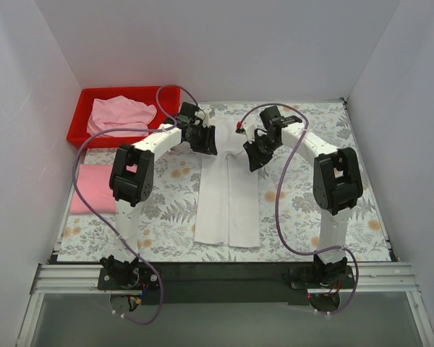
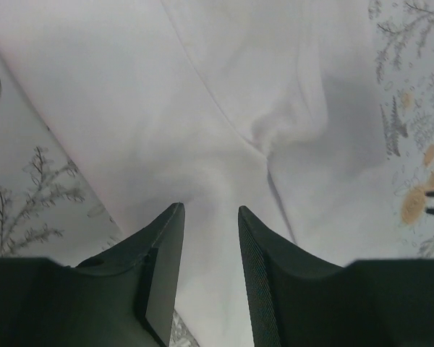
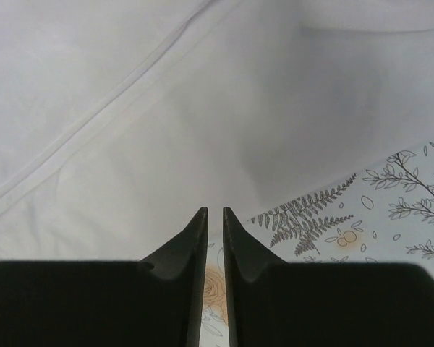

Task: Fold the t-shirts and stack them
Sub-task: Fold the tshirt

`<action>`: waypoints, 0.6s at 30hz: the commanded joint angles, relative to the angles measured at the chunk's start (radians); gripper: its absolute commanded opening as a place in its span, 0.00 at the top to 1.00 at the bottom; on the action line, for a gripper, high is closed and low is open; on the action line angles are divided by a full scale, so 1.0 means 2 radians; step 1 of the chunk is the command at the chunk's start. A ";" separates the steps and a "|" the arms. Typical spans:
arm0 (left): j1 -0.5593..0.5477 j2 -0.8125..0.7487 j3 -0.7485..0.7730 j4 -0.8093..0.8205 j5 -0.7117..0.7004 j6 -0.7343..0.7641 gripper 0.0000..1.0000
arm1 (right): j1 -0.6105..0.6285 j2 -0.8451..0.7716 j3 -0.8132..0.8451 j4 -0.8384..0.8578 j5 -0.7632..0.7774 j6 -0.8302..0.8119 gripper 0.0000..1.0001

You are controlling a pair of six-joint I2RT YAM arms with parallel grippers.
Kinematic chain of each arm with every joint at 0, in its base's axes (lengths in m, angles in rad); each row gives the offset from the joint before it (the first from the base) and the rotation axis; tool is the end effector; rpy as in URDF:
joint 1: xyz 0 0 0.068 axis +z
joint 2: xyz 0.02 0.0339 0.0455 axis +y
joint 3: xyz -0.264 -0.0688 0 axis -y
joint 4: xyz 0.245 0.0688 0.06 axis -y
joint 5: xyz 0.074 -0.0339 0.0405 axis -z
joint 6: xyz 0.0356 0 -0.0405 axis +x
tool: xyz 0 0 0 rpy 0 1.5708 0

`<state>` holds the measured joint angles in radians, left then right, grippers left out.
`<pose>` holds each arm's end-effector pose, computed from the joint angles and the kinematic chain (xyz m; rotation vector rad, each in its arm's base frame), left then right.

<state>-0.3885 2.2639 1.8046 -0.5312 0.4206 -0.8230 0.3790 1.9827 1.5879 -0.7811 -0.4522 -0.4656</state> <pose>0.4510 -0.2003 0.1727 -0.4207 2.7176 -0.9481 0.3805 0.1683 0.2187 -1.2066 2.3856 0.5906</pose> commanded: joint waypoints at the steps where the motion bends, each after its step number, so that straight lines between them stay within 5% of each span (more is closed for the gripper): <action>1: -0.007 -0.099 -0.049 0.006 0.024 0.010 0.65 | 0.005 0.015 0.022 0.022 0.016 0.039 0.81; 8: -0.010 -0.109 -0.122 0.021 0.024 0.011 0.66 | 0.005 0.046 0.020 0.052 0.033 0.054 0.84; 18: -0.002 -0.041 -0.105 0.034 -0.011 0.006 0.69 | 0.002 0.079 0.005 0.107 0.090 0.076 0.91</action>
<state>-0.4019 2.1628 1.5669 -0.4843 0.4366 -0.8185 0.3870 2.1273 1.5936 -0.6437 -0.3336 -0.3408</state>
